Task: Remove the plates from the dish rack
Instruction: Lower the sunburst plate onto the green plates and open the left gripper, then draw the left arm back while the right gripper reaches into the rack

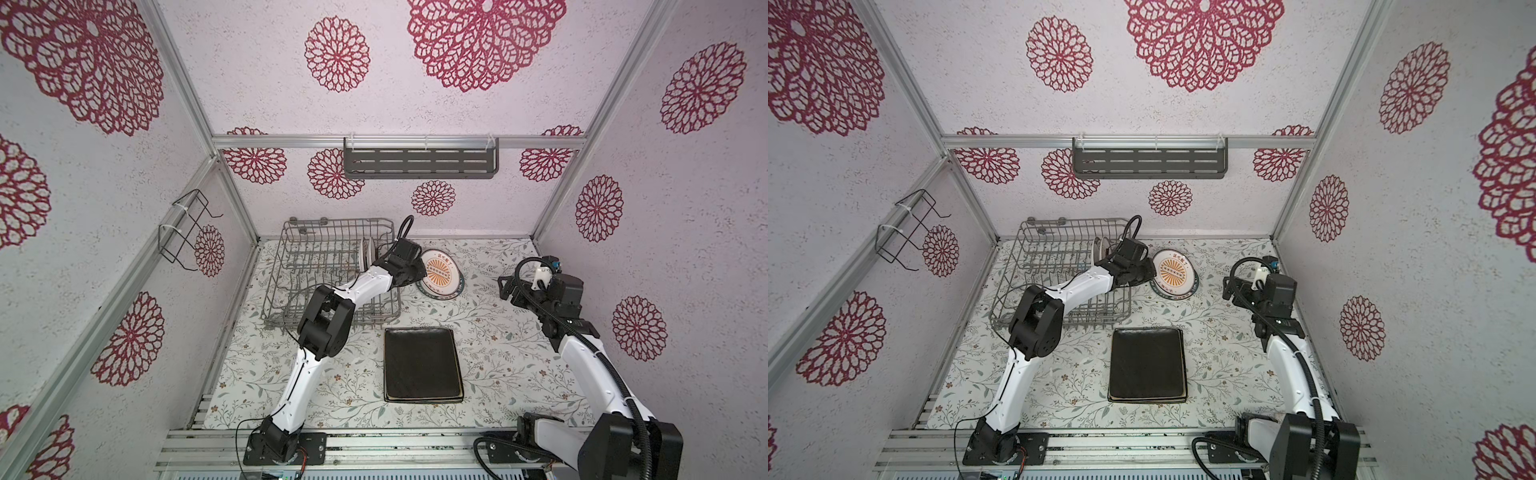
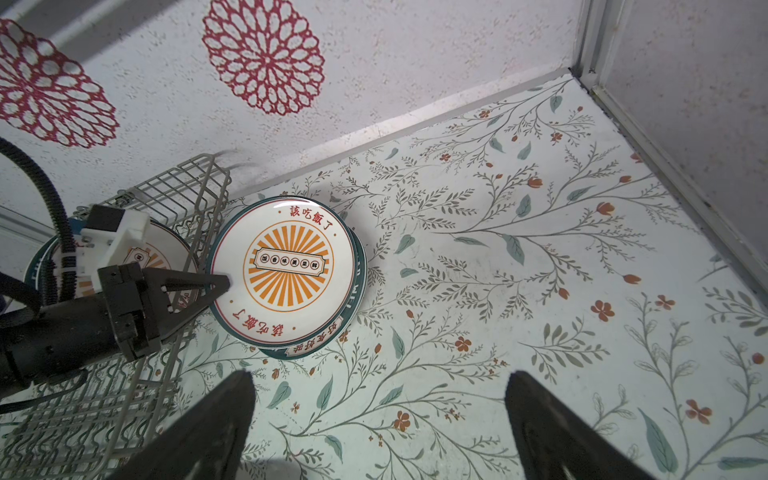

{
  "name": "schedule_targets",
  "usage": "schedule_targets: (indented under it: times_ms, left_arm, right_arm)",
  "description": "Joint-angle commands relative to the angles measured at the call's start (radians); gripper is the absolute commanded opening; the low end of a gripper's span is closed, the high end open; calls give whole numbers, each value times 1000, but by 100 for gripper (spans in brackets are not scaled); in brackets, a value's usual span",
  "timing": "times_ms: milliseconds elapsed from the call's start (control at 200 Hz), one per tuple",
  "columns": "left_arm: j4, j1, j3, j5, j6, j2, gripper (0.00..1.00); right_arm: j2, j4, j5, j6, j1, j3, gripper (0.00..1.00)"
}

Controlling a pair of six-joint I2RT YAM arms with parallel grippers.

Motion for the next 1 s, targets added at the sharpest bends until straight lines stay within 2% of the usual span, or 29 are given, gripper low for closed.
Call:
schedule_targets:
  times_ms: [0, 80, 260, 520, 695, 715, 725, 735, 745, 991]
  left_arm:
    - [31, -10, -7, 9, -17, 6, 27]
    - [26, -9, -15, 8, -20, 5, 36]
    - [31, -9, -45, 17, -28, -2, 38]
    - [5, -7, -56, 23, -37, -3, 57]
    - [-17, -13, -36, 25, -28, 3, 63]
    - [-26, -13, -32, 19, -23, 3, 68]
    - [-29, -15, -29, 17, -21, 3, 74]
    - [-34, -15, -26, 14, -18, 3, 84]
    - [-37, -16, -23, 11, -15, 1, 100]
    - [-87, -28, 30, -9, 61, -23, 97]
  right_arm:
    - [-14, -4, 5, 6, -6, 5, 98]
    - [-14, -6, 8, 5, -5, 8, 97]
    - [-9, -3, 8, 10, -6, 5, 97]
    - [-8, 0, 3, 16, -5, 6, 97]
    - [-9, 2, 2, 16, -6, 5, 98]
    - [-10, 2, 0, 16, -5, 5, 97]
    - [-10, 2, 0, 17, -6, 4, 97]
    - [-10, 2, 0, 17, -6, 5, 97]
    - [-11, 3, -1, 17, -6, 4, 97]
    - [-8, 11, -13, 28, -6, -2, 97]
